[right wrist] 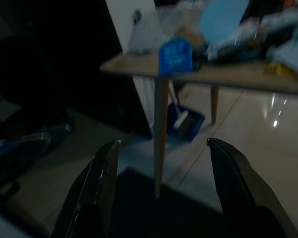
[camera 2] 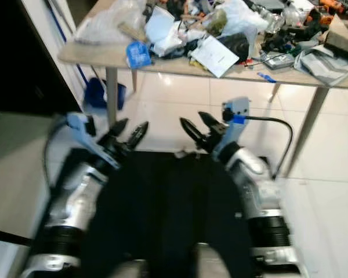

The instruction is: Picking trash to rubbish bin

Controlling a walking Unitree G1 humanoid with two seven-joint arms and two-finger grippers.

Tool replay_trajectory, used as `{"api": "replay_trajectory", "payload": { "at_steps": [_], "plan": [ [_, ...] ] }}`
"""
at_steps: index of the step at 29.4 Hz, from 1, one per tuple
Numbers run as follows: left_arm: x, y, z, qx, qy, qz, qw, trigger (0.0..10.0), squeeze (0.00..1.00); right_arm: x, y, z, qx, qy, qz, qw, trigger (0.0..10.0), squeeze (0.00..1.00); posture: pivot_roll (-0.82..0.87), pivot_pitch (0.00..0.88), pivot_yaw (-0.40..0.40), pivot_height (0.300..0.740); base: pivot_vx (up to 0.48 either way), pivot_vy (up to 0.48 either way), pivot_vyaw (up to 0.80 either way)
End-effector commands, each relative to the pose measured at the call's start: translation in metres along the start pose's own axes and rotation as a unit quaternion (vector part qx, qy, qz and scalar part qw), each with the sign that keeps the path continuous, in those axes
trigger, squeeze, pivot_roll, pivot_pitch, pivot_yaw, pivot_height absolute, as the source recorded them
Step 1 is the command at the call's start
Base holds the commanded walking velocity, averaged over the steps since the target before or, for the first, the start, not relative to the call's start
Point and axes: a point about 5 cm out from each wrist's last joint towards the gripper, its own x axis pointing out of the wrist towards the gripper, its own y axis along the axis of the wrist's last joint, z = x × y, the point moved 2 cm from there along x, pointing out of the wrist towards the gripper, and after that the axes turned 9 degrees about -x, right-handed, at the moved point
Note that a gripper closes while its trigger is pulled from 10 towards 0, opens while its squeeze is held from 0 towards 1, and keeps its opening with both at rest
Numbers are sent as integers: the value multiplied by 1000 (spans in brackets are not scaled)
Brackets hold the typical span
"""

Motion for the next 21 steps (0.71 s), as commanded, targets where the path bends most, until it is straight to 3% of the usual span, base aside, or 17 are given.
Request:
{"api": "replay_trajectory", "payload": {
  "at_steps": [1,9,21],
  "plan": [
    [-5,-3,-4,1,11,-6,1000,10000,0,0,-3,-3,3,5,-2,1000,10000,0,-33,120,-5,740,334,0,-788],
    [-5,-3,-5,3,11,-6,1000,10000,0,0,-3,-3,6,4,-3,1000,10000,0,-32,123,-5,740,342,0,-783],
    [-4,-2,-4,4,11,-5,1000,10000,0,0,-2,-3,5,5,0,1000,10000,0,-33,126,-5,740,343,0,0]
  ]
}}
